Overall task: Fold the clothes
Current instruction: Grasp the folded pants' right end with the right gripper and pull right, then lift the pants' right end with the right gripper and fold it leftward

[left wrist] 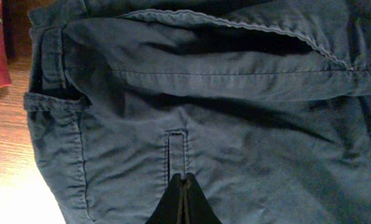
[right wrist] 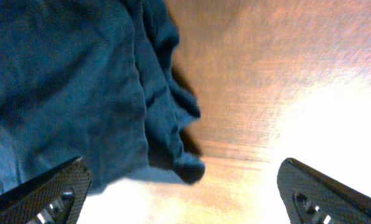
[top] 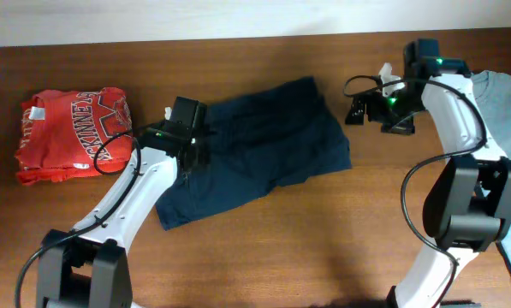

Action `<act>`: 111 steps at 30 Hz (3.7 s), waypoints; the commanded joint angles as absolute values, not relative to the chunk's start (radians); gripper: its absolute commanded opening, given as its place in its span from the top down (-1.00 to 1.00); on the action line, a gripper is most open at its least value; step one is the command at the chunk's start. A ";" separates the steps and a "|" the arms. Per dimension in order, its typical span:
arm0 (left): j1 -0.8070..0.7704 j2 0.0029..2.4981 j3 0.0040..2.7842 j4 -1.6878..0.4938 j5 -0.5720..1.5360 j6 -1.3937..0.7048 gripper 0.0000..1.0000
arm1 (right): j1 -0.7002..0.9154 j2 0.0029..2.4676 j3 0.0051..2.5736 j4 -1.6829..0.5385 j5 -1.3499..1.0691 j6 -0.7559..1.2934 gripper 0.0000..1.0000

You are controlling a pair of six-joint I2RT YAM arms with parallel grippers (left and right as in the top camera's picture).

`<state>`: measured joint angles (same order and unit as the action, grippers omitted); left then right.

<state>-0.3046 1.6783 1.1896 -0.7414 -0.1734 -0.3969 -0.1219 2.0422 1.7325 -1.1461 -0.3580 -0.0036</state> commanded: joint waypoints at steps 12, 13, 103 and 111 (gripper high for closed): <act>-0.302 1.679 1.207 -0.741 -0.179 -0.403 0.91 | -0.117 2.203 1.687 -1.090 -0.548 -0.124 -0.92; -0.302 1.679 1.207 -0.741 -0.179 -0.403 0.92 | -0.111 2.216 1.687 -1.077 -0.550 -0.124 -0.93; -0.165 1.979 1.205 -0.445 0.346 -0.459 0.99 | 0.563 2.026 1.807 -0.939 -0.599 0.091 0.92; -0.165 1.979 1.205 -0.444 0.345 -0.459 0.99 | 0.628 2.026 1.808 -0.868 -0.598 0.145 0.93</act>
<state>-0.1631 1.9583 1.1931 -0.4465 0.3302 -0.4511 0.6067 2.0552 1.7824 -0.8837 -0.5735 0.1242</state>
